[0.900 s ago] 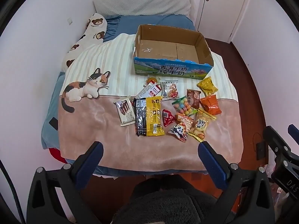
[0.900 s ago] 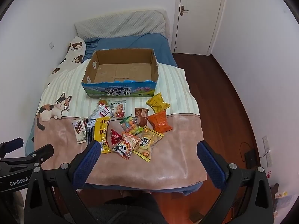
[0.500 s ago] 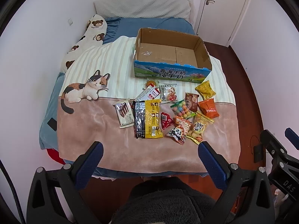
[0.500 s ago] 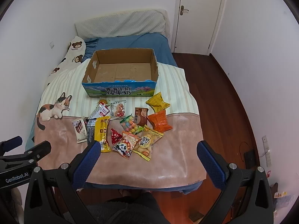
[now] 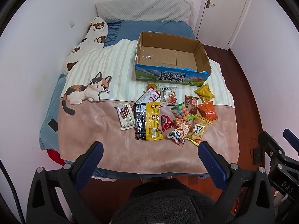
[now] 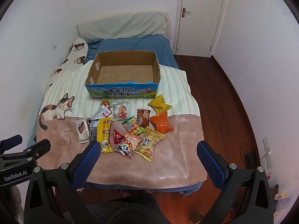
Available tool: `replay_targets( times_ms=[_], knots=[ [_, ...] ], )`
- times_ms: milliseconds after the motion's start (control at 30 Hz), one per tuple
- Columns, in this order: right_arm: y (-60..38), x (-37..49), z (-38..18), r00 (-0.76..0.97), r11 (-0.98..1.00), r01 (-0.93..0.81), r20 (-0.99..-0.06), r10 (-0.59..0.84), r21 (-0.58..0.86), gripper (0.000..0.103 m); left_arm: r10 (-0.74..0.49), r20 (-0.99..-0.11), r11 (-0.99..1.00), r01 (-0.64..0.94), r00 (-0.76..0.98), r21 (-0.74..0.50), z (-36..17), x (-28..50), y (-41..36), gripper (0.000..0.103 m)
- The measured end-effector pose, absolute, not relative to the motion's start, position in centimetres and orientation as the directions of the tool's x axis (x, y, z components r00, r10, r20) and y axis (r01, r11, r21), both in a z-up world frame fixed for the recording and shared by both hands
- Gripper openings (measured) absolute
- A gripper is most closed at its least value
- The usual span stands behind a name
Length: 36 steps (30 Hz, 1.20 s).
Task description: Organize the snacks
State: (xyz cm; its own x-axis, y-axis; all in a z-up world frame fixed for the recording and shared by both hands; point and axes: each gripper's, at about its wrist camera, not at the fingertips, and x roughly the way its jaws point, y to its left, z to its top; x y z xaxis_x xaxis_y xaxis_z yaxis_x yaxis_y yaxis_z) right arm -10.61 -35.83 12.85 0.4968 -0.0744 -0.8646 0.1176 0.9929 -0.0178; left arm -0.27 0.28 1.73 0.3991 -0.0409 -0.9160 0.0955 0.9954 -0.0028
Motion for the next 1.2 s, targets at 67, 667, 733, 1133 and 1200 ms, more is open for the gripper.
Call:
replay_targets(
  times_ms=[67,667,733,1133,1200],
  knots=[
    [-35.77,-10.61,12.95,0.498,0.993,0.116,-0.864,-0.075,-0.020,0.103,-0.042,-0.916,0.996,0.094,0.399,-0.004,1.75,-0.29,0.36,0.103],
    [-35.64,-10.83,13.13,0.499,0.993,0.117,-0.864,-0.066,-0.008,0.103,-0.043,-0.915,0.996,0.093,0.402,-0.006,1.89,-0.59,0.52,0.103],
    [-35.76,-10.85,13.13,0.500,0.993,0.115,-0.864,-0.064,-0.007,0.103,-0.042,-0.915,0.996,0.093,0.402,-0.004,1.92,-0.60,0.49,0.103],
    [-35.83,-10.83,13.20,0.503,0.993,0.117,-0.862,-0.060,-0.001,0.103,-0.042,-0.915,0.996,0.094,0.402,-0.004,1.91,-0.66,0.56,0.103],
    [-35.91,-10.74,13.16,0.501,0.993,0.117,-0.864,-0.054,0.005,0.103,-0.043,-0.915,0.996,0.093,0.402,-0.006,1.88,-0.67,0.56,0.103]
  ],
)
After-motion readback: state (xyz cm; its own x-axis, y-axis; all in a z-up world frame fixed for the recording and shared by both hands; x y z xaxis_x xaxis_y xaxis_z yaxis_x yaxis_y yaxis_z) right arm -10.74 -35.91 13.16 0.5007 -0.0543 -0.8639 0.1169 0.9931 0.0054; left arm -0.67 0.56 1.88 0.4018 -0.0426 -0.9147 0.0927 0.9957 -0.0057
